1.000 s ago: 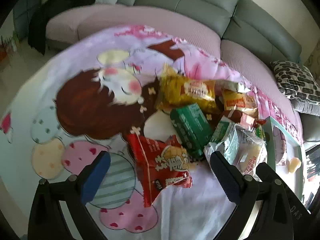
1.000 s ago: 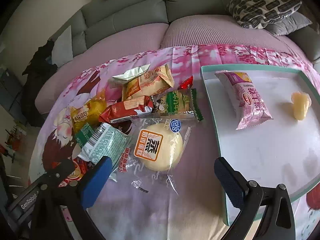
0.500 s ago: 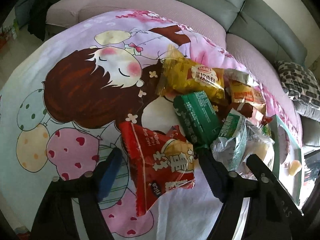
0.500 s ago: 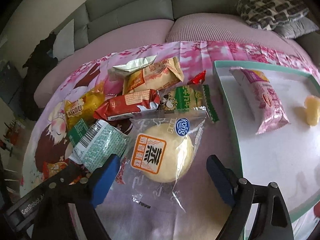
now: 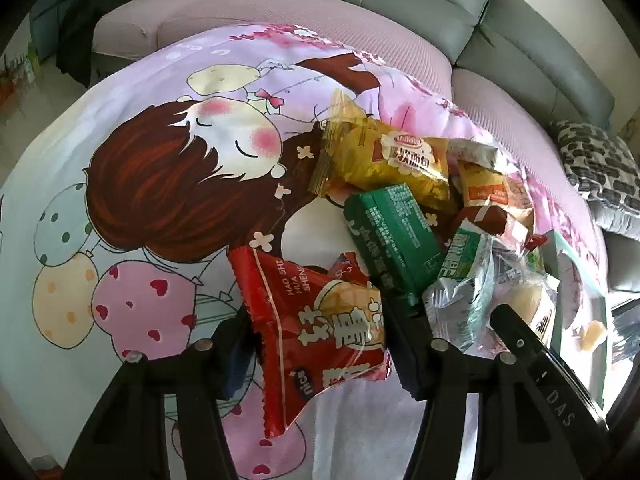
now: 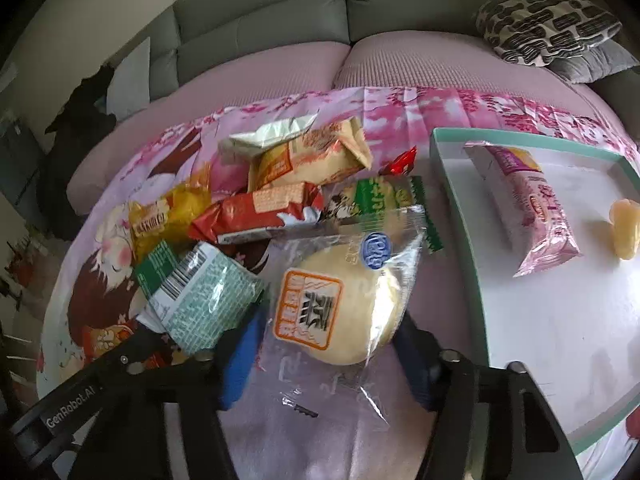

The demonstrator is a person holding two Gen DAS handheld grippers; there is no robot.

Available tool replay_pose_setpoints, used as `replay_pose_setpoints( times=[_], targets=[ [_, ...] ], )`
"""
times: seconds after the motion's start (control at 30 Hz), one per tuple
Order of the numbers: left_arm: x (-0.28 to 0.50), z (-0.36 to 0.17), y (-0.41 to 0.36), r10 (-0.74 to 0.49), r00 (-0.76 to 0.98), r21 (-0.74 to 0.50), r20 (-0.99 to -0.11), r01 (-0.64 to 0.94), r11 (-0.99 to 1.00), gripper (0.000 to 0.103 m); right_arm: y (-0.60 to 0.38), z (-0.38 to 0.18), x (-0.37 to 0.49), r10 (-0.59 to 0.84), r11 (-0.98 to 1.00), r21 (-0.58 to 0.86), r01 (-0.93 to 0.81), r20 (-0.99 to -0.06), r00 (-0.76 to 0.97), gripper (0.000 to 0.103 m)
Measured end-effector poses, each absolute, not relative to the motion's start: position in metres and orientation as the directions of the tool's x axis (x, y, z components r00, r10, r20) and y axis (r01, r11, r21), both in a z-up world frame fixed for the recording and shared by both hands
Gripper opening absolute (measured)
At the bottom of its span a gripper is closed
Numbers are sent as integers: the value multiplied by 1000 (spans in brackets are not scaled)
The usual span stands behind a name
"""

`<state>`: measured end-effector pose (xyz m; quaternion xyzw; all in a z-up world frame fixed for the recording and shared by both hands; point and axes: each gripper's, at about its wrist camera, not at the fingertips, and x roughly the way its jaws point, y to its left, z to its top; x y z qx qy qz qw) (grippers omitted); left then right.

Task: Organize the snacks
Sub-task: 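Grasp the red snack bag with the left tool while the right tool grasps the wrapped round bun, then release the red bag into the tray with the left tool while the right releases the bun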

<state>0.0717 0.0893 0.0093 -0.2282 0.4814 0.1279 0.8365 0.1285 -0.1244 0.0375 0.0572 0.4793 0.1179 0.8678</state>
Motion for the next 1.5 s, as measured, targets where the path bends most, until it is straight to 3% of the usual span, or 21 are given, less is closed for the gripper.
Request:
replay_pose_setpoints(
  times=[0.93, 1.5],
  targets=[
    [54, 74, 79, 32, 680, -314, -733, -379, 870, 60, -160, 93, 109, 316, 944, 304, -129, -714, 625, 51],
    [67, 98, -45, -174, 736, -296, -654, -37, 955, 60, -306, 110, 94, 24, 927, 274, 256, -725, 689, 52]
  ],
)
